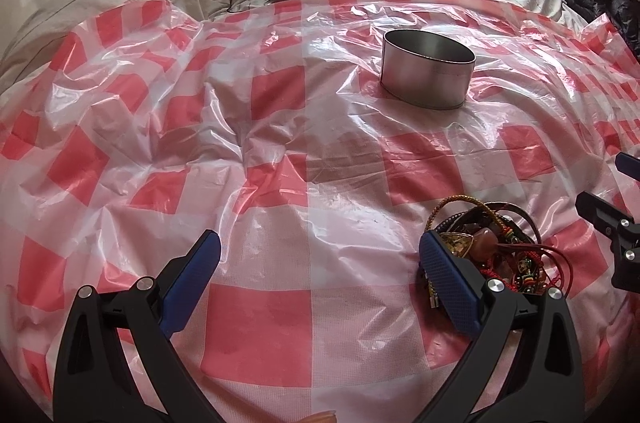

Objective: Organize jewelry
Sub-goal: 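Move both open grippers down onto the jewelry pile, then close the left gripper on a gold chain while the right gripper grasps a red cord, then carry both held pieces over the silver tin and open both grippers, then return both open grippers to the jewelry pile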

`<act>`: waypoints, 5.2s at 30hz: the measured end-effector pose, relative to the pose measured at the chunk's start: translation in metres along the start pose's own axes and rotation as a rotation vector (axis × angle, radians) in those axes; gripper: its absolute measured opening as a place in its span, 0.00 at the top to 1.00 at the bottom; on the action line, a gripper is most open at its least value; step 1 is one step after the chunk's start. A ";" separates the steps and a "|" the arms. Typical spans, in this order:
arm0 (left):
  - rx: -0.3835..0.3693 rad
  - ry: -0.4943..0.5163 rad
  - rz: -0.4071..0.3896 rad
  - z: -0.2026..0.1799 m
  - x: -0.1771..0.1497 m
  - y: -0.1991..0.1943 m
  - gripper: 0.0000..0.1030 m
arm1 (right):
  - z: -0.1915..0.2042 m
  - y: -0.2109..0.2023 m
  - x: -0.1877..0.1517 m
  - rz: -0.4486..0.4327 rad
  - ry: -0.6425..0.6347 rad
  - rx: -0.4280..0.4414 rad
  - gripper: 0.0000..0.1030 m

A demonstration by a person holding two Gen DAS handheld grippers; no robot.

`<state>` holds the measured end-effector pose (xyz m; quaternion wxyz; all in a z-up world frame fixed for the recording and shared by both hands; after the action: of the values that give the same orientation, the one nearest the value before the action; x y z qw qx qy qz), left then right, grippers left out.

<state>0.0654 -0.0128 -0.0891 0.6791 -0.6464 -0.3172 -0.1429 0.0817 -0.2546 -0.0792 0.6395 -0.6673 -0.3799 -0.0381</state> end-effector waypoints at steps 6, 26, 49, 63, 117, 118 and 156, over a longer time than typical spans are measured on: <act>-0.033 -0.035 0.010 0.008 0.012 0.001 0.07 | 0.011 -0.009 0.010 -0.059 -0.012 0.056 0.07; -0.176 -0.073 0.100 -0.001 0.039 0.028 0.07 | 0.071 0.012 0.044 -0.078 -0.021 0.387 0.44; -0.593 -0.112 0.335 -0.056 -0.001 0.021 1.00 | 0.028 -0.004 0.046 -0.132 0.142 0.389 0.28; -0.619 -0.145 0.393 -0.052 -0.003 0.022 0.41 | 0.080 -0.024 0.022 -0.052 -0.023 0.570 0.28; -0.931 -0.218 0.180 -0.054 0.100 -0.071 0.98 | 0.023 -0.123 0.114 -0.528 0.211 0.735 0.98; -0.927 -0.214 0.159 -0.055 0.111 -0.076 0.98 | 0.018 -0.123 0.122 -0.530 0.206 0.724 0.98; -0.487 -0.118 0.198 -0.025 0.058 0.013 0.46 | 0.017 -0.009 0.091 -0.155 0.076 0.400 0.46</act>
<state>0.1232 -0.0225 -0.0627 0.4947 -0.8256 -0.2479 -0.1101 0.1339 -0.1993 -0.0261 0.7682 -0.4939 -0.4057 -0.0364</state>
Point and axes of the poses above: each gripper's, at about its wrist camera, not at the fingertips, and y roughly the way its jaws point, z to its left, x to its top, the point moved 10 cm from there along y, roughly the way its jaws point, and after that the axes turned 14 degrees about -y, right-handed, at the moved point
